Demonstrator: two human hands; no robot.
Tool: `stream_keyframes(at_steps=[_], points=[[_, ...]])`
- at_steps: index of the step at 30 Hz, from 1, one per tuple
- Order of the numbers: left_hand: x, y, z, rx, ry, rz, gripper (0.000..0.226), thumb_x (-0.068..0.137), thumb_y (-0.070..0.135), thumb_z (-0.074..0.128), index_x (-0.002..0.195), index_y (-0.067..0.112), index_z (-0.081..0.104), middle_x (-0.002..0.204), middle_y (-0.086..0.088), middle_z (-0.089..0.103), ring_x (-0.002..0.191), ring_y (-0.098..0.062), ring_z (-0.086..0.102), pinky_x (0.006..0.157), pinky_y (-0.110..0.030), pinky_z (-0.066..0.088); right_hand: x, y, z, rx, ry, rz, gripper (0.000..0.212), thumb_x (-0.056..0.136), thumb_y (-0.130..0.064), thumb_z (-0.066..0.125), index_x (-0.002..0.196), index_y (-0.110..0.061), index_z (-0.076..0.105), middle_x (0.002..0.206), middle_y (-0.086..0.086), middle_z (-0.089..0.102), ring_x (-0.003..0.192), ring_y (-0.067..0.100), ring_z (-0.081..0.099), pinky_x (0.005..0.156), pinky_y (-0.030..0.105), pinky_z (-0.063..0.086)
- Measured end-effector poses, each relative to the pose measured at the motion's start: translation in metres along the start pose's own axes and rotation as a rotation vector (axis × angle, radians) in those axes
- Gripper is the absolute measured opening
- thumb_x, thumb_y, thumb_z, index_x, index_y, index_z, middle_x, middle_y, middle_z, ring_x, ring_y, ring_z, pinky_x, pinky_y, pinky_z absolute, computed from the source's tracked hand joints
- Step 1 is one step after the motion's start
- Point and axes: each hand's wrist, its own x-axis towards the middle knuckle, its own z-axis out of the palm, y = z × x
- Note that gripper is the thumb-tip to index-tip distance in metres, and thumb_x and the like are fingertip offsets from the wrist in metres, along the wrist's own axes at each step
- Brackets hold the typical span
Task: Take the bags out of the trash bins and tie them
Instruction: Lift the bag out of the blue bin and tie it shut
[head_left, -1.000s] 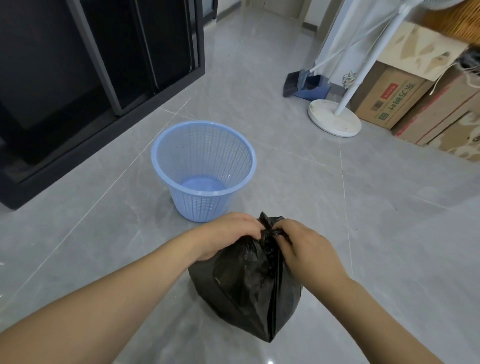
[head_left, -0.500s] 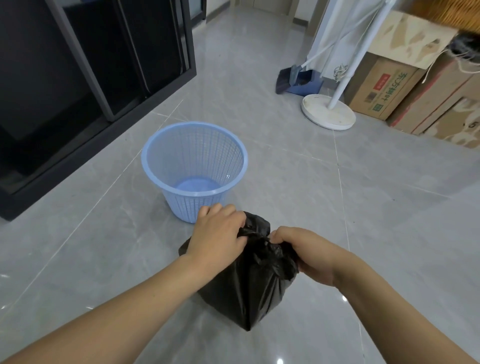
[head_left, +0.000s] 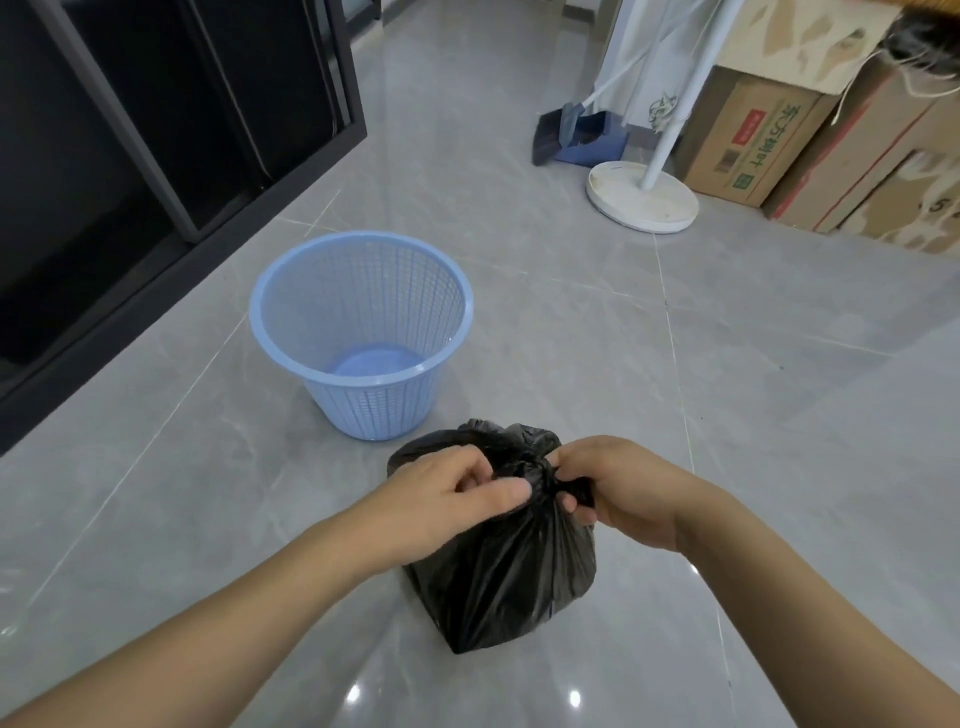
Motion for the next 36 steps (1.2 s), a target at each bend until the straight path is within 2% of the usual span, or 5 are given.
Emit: stream_keyframes(at_steps=[8, 17, 23, 30, 36], points=[[0.005, -0.001, 0.009, 0.147, -0.018, 0.045, 0.029, 0.086, 0.034, 0.051, 0.062, 0.019, 0.043, 0.069, 0.008, 0.047, 0.067, -0.011, 0.049, 0.067, -0.037, 0.044, 0.006, 0.000, -0.001, -0.281, 0.123, 0.016, 0.039, 0.085, 0.008, 0.036, 0.082, -0.010, 0.070, 0.057, 0.002, 0.049, 0.052, 0.010, 0.043, 0.049, 0.017, 0.036], [0.004, -0.002, 0.005, 0.182, 0.098, -0.049, 0.035, 0.085, 0.034, 0.045, 0.057, 0.020, 0.030, 0.051, 0.009, 0.033, 0.049, -0.007, 0.031, 0.052, -0.030, 0.029, 0.003, 0.022, -0.008, -1.148, 0.410, -0.344, 0.044, 0.080, 0.007, 0.044, 0.112, -0.023, 0.050, 0.112, -0.002, 0.040, 0.084, 0.026, 0.059, 0.071, 0.042, 0.052], [0.005, 0.003, 0.013, -0.241, 0.072, -0.302, 0.027, 0.089, 0.019, 0.045, 0.063, 0.015, 0.048, 0.059, -0.002, 0.055, 0.054, -0.016, 0.048, 0.055, -0.027, 0.040, 0.006, 0.028, -0.003, -1.278, 0.550, -0.235, 0.018, 0.084, -0.004, 0.042, 0.097, -0.014, 0.047, 0.091, 0.003, 0.050, 0.075, 0.029, 0.054, 0.062, 0.039, 0.046], [-0.002, 0.004, 0.018, -1.162, 0.099, -0.231, 0.032, 0.096, 0.019, 0.049, 0.114, -0.002, 0.065, 0.109, -0.013, 0.071, 0.079, -0.021, 0.066, 0.058, -0.029, 0.053, 0.009, 0.020, -0.016, -0.728, 0.535, 0.009, 0.032, 0.084, -0.034, 0.039, 0.056, -0.018, 0.031, 0.052, -0.005, 0.039, 0.052, 0.019, 0.037, 0.053, 0.032, 0.027], [0.000, 0.011, 0.027, -1.124, 0.129, -0.333, 0.019, 0.097, 0.018, 0.045, 0.081, 0.010, 0.051, 0.065, -0.006, 0.052, 0.046, -0.014, 0.040, 0.049, -0.029, 0.043, 0.017, 0.029, -0.015, -0.483, 0.336, -0.127, 0.055, 0.087, -0.052, 0.059, 0.052, -0.023, 0.028, 0.050, -0.006, 0.028, 0.044, 0.011, 0.025, 0.044, 0.024, 0.021]])
